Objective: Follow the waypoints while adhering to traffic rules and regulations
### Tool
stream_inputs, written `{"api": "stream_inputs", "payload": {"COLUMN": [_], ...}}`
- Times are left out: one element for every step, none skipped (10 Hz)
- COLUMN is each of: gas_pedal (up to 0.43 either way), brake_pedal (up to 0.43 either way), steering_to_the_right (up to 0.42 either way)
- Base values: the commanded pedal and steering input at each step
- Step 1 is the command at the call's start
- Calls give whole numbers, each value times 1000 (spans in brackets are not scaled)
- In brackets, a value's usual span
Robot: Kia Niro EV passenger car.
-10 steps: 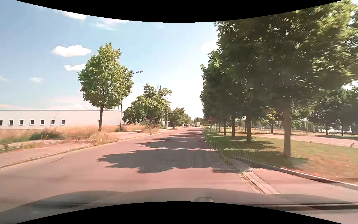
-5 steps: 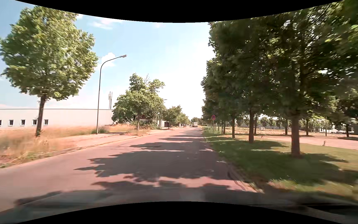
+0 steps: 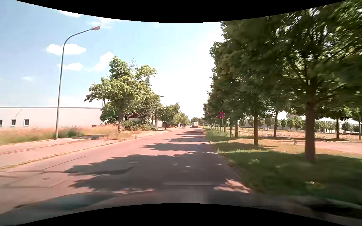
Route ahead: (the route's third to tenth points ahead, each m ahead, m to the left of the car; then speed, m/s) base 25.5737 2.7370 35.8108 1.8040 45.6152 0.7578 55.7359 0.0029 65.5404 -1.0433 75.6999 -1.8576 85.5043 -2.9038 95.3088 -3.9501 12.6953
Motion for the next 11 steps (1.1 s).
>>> {"api": "stream_inputs", "payload": {"gas_pedal": [110,98,98,98,98,87,87,87,87,87,87], "brake_pedal": [0,0,0,0,0,0,0,0,0,0,0], "steering_to_the_right": [7,7,7,7,7,7,7,7,7,7,7]}}
